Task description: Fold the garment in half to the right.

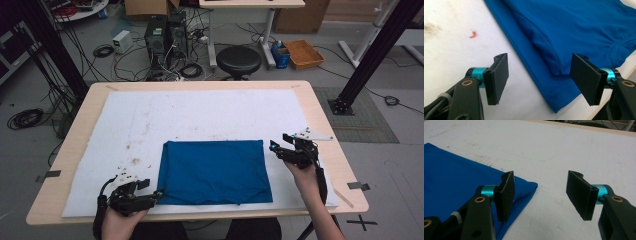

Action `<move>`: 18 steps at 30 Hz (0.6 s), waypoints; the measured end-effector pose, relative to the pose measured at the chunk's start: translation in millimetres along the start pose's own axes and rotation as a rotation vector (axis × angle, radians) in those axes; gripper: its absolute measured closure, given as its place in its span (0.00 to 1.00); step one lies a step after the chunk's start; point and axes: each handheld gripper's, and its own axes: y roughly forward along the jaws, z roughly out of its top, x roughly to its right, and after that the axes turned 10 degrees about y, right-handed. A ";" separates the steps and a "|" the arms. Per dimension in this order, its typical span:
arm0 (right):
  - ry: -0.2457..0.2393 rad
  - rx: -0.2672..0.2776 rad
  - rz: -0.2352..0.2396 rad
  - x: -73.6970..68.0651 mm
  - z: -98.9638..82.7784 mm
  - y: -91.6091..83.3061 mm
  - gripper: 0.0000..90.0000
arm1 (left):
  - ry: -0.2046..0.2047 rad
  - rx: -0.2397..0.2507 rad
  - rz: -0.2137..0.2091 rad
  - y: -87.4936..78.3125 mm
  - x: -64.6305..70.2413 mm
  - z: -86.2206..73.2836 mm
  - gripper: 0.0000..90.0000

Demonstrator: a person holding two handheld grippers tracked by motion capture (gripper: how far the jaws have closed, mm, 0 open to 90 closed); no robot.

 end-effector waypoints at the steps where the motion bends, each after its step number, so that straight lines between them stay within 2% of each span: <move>1: -0.001 0.002 0.003 -0.8 0.2 0.5 0.45 | -0.009 -0.001 -0.007 1.9 0.5 -0.2 0.35; 5: -0.016 -0.001 0.011 -5.9 2.1 3.5 0.45 | -0.020 -0.011 -0.023 9.3 3.1 0.3 0.35; 11: -0.036 -0.007 0.027 -16.9 6.3 8.9 0.45 | -0.034 0.001 -0.001 12.1 5.3 0.5 0.35; 15: -0.057 -0.009 0.048 -29.2 11.7 13.2 0.45 | -0.038 0.005 0.029 12.7 7.2 0.5 0.43; 18: -0.081 -0.008 0.068 -41.6 17.1 17.8 0.45 | -0.022 0.005 0.042 14.7 10.1 0.9 0.48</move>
